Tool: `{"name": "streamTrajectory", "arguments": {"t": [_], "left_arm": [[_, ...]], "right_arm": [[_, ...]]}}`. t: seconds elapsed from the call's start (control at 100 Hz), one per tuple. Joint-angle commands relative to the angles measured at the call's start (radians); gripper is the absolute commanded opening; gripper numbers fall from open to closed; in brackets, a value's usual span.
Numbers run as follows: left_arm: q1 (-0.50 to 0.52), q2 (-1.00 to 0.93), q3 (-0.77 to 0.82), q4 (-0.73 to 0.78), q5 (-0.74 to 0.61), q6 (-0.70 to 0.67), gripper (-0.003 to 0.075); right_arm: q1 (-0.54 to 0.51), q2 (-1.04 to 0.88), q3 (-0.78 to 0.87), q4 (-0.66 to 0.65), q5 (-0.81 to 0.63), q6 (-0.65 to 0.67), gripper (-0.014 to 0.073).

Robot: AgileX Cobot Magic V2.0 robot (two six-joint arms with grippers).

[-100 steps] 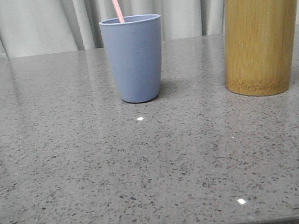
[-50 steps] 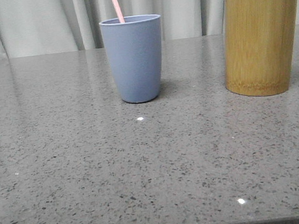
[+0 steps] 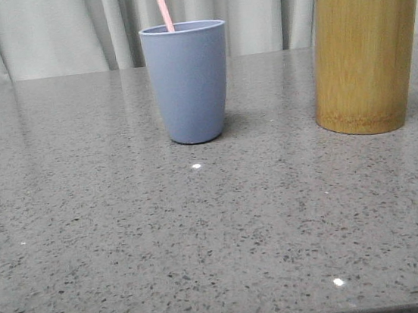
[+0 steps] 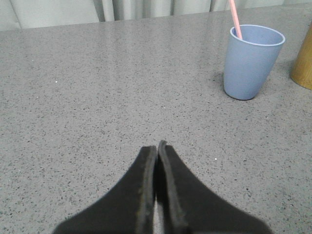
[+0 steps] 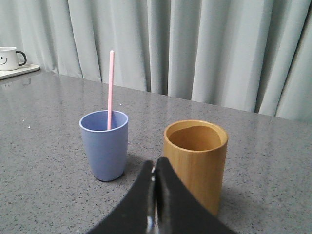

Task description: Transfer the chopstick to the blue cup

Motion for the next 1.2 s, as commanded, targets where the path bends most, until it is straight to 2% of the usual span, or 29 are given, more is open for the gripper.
{"name": "streamTrajectory", "arguments": {"t": [0.0, 0.78, 0.87, 1.05, 1.12, 1.19], "left_arm": [[-0.009, 0.011, -0.022, 0.002, -0.079, -0.009, -0.0019], [0.008, 0.011, 0.004, 0.015, -0.089, -0.009, -0.0019], [0.053, 0.011, 0.033, -0.01, -0.188, -0.009, -0.0019], [0.226, 0.009, 0.168, -0.087, -0.595, 0.117, -0.0019], [0.304, -0.013, 0.238, -0.163, -0.675, 0.151, -0.0019], [0.358, -0.045, 0.289, -0.179, -0.693, 0.154, -0.0019]], "right_arm": [[-0.005, 0.008, -0.026, 0.0, -0.08, -0.006, -0.006], [-0.005, 0.008, -0.026, 0.0, -0.08, -0.006, -0.006], [-0.005, 0.008, -0.026, 0.0, -0.08, -0.006, -0.006], [-0.005, 0.008, -0.026, 0.0, -0.08, -0.006, -0.006], [-0.005, 0.008, -0.026, 0.0, -0.08, -0.006, -0.006], [-0.005, 0.008, -0.026, 0.0, -0.08, -0.006, -0.006]]}}
